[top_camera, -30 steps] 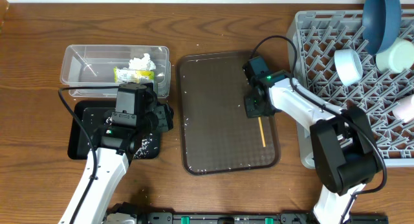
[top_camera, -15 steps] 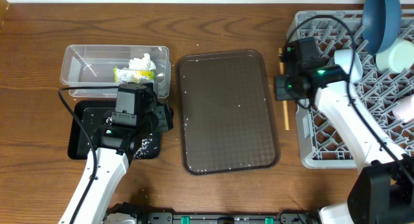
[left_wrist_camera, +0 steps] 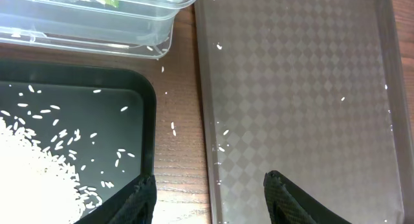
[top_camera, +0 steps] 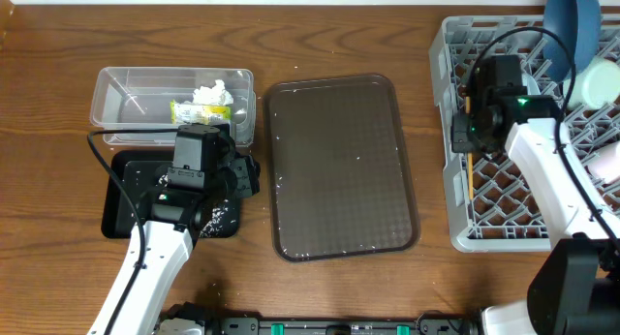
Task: Sort waste into correct bins and load items into the dishwasher rack
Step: 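Lift the chopstick and carry it into the rack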
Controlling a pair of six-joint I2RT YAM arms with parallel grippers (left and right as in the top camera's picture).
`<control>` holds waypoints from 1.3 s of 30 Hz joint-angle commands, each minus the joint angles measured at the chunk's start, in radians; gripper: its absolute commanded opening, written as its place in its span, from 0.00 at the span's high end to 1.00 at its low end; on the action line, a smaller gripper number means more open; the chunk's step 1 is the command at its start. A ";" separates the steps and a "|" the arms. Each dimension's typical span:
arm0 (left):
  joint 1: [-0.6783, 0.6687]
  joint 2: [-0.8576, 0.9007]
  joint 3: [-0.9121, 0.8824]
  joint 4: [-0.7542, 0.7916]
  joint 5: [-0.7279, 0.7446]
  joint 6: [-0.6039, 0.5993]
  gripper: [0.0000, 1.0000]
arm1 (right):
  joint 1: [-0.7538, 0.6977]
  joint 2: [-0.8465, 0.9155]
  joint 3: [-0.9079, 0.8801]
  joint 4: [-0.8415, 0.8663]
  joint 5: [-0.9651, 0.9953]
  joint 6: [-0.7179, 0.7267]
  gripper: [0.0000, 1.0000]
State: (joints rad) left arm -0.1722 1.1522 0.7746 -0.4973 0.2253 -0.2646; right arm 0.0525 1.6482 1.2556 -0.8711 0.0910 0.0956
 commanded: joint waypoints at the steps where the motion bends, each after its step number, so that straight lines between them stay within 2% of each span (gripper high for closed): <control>1: -0.002 0.004 0.005 -0.002 -0.010 0.009 0.44 | -0.028 -0.005 0.008 0.008 0.018 -0.049 0.99; 4: -0.002 0.004 0.005 -0.003 -0.010 0.009 0.44 | -0.035 -0.005 0.008 0.010 0.029 -0.087 0.99; 24: -0.002 0.004 0.005 -0.003 -0.010 0.009 0.44 | -0.047 0.066 -0.025 0.037 0.063 -0.094 0.99; 26: -0.002 0.004 0.005 -0.003 -0.010 0.009 0.44 | -0.047 0.076 -0.025 0.045 0.063 -0.094 0.94; 30: -0.002 0.004 0.005 -0.003 -0.010 0.009 0.44 | -0.040 0.084 -0.025 0.052 0.063 -0.093 0.77; 39: -0.002 0.004 0.005 -0.003 -0.010 0.010 0.44 | -0.038 0.080 -0.025 0.067 0.038 -0.063 0.75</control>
State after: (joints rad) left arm -0.1722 1.1522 0.7746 -0.4973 0.2253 -0.2646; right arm 0.0151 1.7256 1.2346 -0.8131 0.1390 0.0105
